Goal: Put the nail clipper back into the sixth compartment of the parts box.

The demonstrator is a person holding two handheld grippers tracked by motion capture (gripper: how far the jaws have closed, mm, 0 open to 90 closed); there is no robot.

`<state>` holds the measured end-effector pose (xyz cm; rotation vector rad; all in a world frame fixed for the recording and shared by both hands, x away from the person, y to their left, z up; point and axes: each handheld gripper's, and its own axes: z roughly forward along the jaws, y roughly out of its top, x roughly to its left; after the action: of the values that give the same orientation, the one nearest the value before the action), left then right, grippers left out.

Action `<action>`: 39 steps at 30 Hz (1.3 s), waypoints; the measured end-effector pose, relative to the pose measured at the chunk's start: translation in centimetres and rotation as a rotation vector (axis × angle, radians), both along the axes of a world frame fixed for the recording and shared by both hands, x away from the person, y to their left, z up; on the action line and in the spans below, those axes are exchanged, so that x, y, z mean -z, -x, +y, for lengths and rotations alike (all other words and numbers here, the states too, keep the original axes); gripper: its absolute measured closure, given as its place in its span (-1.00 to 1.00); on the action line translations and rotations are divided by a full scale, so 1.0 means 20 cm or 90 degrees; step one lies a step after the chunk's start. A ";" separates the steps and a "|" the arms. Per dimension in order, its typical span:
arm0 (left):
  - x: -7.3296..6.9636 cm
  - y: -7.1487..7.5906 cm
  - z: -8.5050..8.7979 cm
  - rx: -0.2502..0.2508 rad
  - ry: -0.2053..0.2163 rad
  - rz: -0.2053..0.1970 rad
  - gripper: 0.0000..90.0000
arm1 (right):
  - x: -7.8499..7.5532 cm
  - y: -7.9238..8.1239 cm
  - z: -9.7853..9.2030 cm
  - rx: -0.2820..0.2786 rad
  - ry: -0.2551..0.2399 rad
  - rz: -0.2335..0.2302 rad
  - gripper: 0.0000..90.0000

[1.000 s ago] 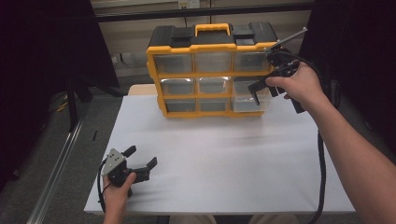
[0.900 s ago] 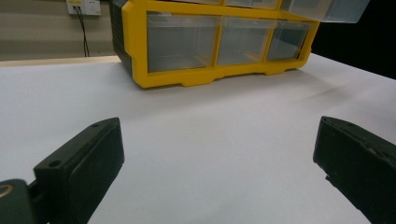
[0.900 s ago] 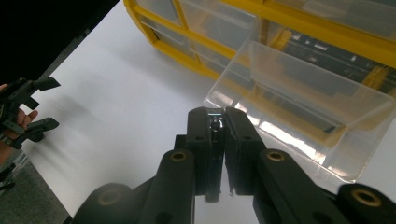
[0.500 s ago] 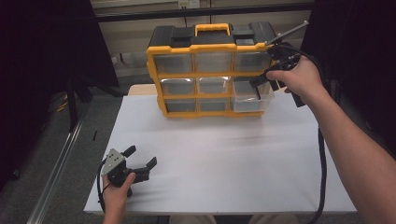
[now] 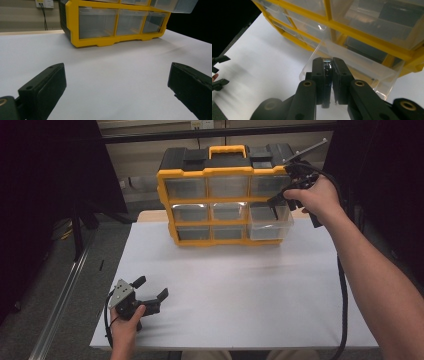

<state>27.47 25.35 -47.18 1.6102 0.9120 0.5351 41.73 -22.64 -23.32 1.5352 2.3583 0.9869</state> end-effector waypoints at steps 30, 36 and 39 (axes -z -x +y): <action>0.00 -0.02 -0.01 0.002 0.005 0.002 -0.96 | 0.19 -0.05 -0.05 0.001 -0.024 -0.050 0.32; 0.00 -0.01 0.00 0.001 -0.007 -0.003 -0.96 | 0.18 0.11 -0.08 -0.045 -0.076 -0.107 0.02; 0.00 0.00 -0.01 -0.003 0.005 -0.002 -0.96 | 0.20 0.17 -0.10 -0.059 -0.099 -0.135 -0.20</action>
<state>27.54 25.20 -47.21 1.5990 0.9148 0.5373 38.32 -24.70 -27.30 1.3053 2.2674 1.3127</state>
